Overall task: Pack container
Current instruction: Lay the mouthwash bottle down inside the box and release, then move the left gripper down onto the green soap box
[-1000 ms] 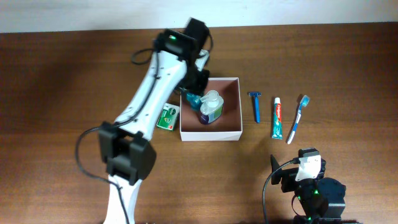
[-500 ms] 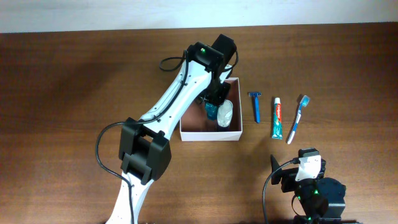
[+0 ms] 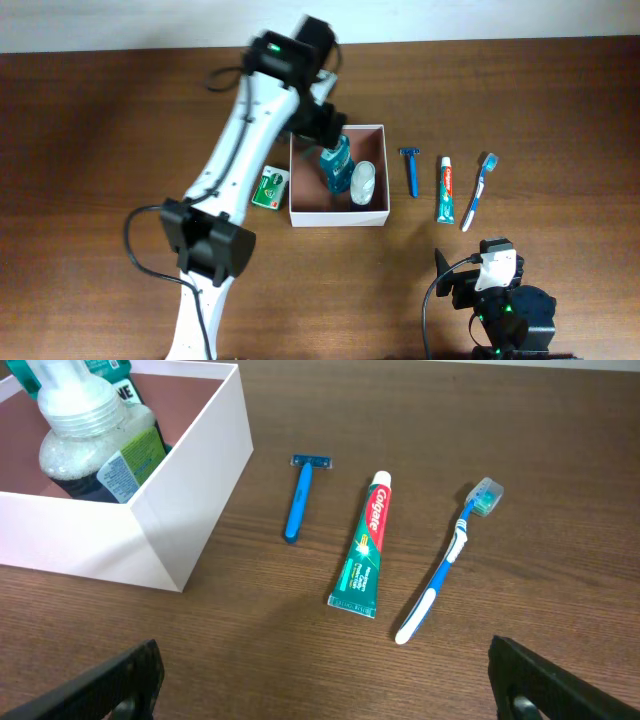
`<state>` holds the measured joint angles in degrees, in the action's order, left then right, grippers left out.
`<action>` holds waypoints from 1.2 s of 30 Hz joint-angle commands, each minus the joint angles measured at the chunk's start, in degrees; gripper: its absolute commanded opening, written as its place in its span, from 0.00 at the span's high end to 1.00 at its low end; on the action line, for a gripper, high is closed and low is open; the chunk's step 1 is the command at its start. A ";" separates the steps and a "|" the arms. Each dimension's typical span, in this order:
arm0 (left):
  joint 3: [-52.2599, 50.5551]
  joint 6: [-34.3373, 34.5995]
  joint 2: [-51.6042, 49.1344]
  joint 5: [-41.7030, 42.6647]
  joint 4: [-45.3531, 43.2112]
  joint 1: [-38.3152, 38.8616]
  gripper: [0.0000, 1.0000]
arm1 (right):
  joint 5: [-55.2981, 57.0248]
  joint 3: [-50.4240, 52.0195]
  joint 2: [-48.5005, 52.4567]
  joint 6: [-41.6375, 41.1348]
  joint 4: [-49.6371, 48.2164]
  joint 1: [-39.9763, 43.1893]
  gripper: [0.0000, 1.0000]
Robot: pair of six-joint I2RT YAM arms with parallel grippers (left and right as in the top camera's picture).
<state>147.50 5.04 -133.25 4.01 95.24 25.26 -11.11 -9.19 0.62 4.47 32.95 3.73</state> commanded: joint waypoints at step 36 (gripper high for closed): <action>-28.59 -7.74 3.08 0.46 -20.04 -5.25 0.25 | -0.48 0.37 -0.44 -0.48 0.02 0.44 0.01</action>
<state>119.09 -0.30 -131.68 4.16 75.18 15.88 -11.11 -9.19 0.62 4.47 32.93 3.73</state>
